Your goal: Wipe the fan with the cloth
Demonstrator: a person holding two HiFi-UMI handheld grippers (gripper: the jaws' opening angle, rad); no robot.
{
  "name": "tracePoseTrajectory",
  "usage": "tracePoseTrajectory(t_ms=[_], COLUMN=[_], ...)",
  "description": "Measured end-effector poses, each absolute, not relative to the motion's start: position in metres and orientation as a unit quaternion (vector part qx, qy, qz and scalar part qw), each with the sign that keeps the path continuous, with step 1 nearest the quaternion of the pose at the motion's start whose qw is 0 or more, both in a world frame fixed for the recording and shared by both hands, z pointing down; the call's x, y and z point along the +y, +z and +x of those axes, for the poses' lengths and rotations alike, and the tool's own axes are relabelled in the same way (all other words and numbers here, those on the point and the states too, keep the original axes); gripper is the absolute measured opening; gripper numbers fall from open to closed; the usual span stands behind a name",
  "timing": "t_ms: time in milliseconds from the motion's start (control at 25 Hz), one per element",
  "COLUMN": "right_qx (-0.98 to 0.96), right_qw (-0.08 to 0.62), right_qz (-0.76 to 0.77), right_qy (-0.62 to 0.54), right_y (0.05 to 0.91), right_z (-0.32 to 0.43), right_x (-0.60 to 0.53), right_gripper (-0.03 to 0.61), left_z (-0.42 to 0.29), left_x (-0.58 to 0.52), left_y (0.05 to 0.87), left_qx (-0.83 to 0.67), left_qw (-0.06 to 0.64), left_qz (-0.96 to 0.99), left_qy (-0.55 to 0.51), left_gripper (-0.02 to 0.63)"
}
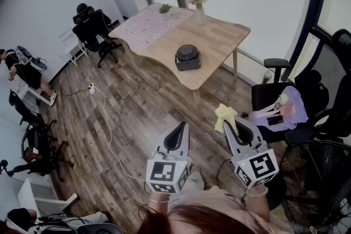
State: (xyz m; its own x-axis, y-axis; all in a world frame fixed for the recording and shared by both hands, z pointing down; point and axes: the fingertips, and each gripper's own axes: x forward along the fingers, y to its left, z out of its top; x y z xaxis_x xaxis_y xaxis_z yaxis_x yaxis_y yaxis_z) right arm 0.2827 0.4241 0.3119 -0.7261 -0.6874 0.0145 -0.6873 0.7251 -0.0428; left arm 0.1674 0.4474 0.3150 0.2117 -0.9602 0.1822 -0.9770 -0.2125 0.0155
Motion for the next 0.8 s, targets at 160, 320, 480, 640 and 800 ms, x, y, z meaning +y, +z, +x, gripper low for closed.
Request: tracePoseTrajectory(t_ms=[160,320,480,640,800], right_qx=[0.928,0.925,0.922,0.917,0.912], right_qw=[-0.003,0.001,-0.003,-0.004,-0.01], right_qz=[-0.371,-0.378,-0.387,-0.398,-0.408], right_qy=[-0.02,-0.021,-0.021,-0.022,-0.021], right_y=[0.314,0.316,0.317,0.317,0.319], right_z=[0.266,0.252,0.231,0.206,0.185], right_x=[0.414,0.398,0.38,0.361,0.343], right_gripper=[0.049,0.049,0.049,0.049,0.049], left_z=[0.153,0.139,0.116,0.09,0.068], left_x=[0.435,0.42,0.401,0.381,0.361], left_y=[0.318,0.322,0.323,0.323,0.323], left_qx=[-0.619,-0.612,-0.605,-0.597,-0.589], left_qw=[0.064,0.064,0.066,0.067,0.068], left_qz=[0.78,0.786,0.791,0.798,0.804], left_qy=[0.064,0.058,0.052,0.046,0.044], left_gripper=[0.014,0.014,0.014,0.014,0.014])
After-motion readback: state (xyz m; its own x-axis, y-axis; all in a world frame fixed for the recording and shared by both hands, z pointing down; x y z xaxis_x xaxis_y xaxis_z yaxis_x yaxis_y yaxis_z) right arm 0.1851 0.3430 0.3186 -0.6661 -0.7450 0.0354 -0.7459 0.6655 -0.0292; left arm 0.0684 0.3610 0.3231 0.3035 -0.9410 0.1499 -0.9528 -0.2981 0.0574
